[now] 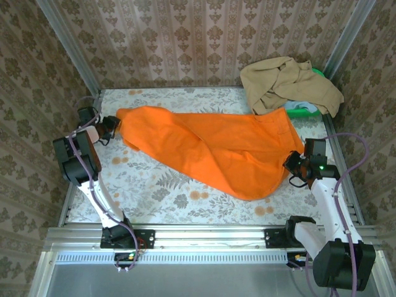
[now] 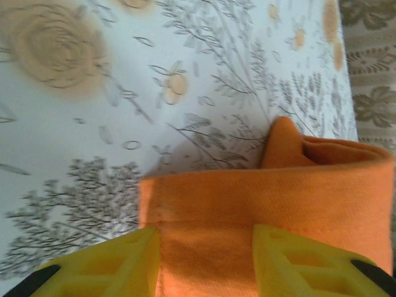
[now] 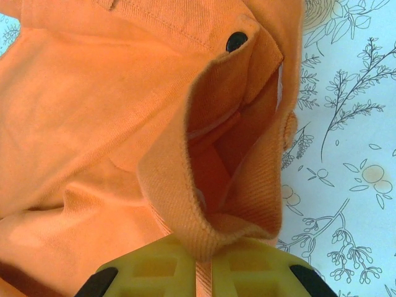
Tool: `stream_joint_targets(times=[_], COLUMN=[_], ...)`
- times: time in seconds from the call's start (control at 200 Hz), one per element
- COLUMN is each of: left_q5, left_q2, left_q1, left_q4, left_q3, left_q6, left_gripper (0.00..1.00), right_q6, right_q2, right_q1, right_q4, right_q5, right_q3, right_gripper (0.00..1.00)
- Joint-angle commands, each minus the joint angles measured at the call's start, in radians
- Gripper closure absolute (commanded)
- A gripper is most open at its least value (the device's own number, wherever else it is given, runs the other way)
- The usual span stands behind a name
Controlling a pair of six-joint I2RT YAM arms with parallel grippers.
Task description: Fold and stack the trousers
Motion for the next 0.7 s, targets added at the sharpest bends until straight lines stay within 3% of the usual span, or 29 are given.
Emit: stream_joint_targets(times=[0.0, 0.14, 0.295, 0.35, 0.38, 0.555, 0.695], left_q5=[0.009, -0.045, -0.145, -0.155, -0.175, -0.181, -0.204], left_q2=[0.022, 0.071, 0.058, 0.059, 0.056, 0.016, -0.119], left_q1=[-0.006, -0.028, -0.042, -0.042, -0.041, -0.034, -0.032], left_q4=[0.023, -0.104, -0.161, -0.181, -0.199, -0.214, -0.223], left_q3=[0.017, 0.065, 0.023, 0.023, 0.023, 0.009, -0.030], left_q6=[0.008, 0.035, 0.068, 0.085, 0.092, 0.125, 0.140], left_gripper=[0.55, 0.52, 0.66, 0.77, 1.00, 1.00, 1.00], right_q6=[-0.015, -0.012, -0.010, -0.011, -0.012, -0.015, -0.010], right_q2=[0.007, 0.009, 0.001, -0.002, -0.004, -0.015, -0.016], right_q1=[0.007, 0.007, 0.007, 0.007, 0.007, 0.007, 0.006], right_q4=[0.001, -0.005, -0.013, -0.016, -0.019, -0.028, -0.020], right_q5=[0.029, 0.036, 0.044, 0.046, 0.049, 0.053, 0.051], right_q3=[-0.010, 0.001, 0.003, 0.007, 0.009, 0.018, 0.017], right_gripper=[0.87, 0.87, 0.87, 0.87, 0.87, 0.87, 0.88])
